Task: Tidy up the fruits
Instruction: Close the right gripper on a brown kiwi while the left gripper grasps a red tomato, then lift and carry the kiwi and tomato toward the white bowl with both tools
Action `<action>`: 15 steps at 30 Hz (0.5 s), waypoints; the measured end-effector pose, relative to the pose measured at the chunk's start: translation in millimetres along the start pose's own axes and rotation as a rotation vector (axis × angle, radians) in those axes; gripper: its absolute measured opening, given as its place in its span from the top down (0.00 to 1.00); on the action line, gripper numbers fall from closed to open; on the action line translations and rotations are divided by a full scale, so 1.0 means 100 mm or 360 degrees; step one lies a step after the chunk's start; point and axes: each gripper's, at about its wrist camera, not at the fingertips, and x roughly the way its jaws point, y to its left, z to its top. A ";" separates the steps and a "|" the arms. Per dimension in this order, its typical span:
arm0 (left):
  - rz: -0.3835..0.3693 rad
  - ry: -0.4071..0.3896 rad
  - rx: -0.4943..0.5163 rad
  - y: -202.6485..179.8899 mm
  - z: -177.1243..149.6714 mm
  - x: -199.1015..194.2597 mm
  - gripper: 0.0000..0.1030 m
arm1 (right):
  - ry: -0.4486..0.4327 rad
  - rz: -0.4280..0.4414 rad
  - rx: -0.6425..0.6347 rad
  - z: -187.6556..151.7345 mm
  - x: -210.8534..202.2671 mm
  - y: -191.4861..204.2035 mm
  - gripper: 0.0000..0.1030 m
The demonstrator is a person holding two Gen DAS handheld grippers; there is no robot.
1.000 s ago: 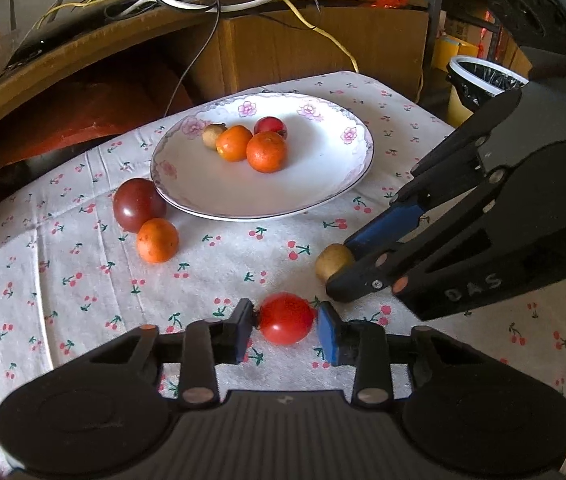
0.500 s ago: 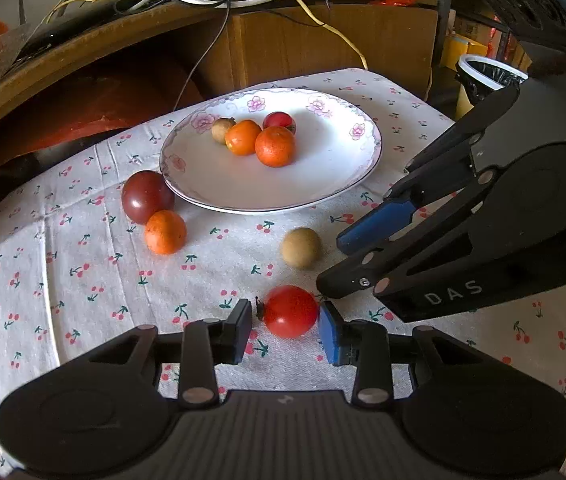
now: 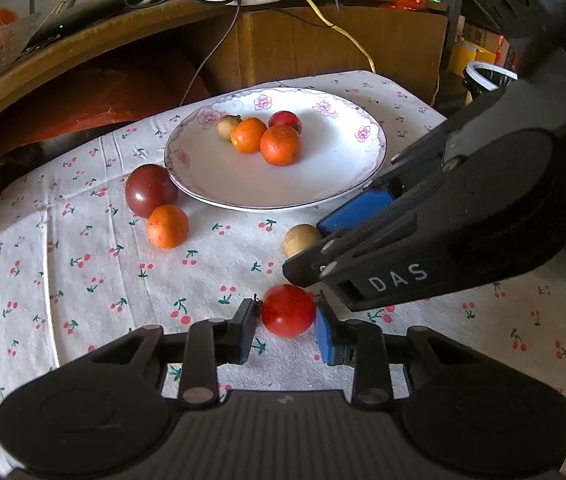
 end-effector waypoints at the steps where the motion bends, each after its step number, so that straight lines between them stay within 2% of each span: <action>1: 0.0000 0.0001 -0.0001 0.00 0.00 0.00 0.61 | 0.0004 0.0002 0.0005 0.01 0.01 -0.01 0.70; 5: 0.0007 0.0010 0.0002 -0.01 0.01 0.00 0.61 | 0.0008 -0.0007 0.0028 0.01 0.03 0.00 0.73; 7: 0.0004 0.0021 -0.0013 0.00 0.01 0.00 0.62 | 0.0012 -0.0016 0.0042 0.01 0.02 -0.01 0.79; 15: 0.0027 0.0037 -0.0002 -0.02 0.04 -0.02 0.63 | 0.0011 0.0008 0.0063 -0.07 -0.10 -0.02 0.81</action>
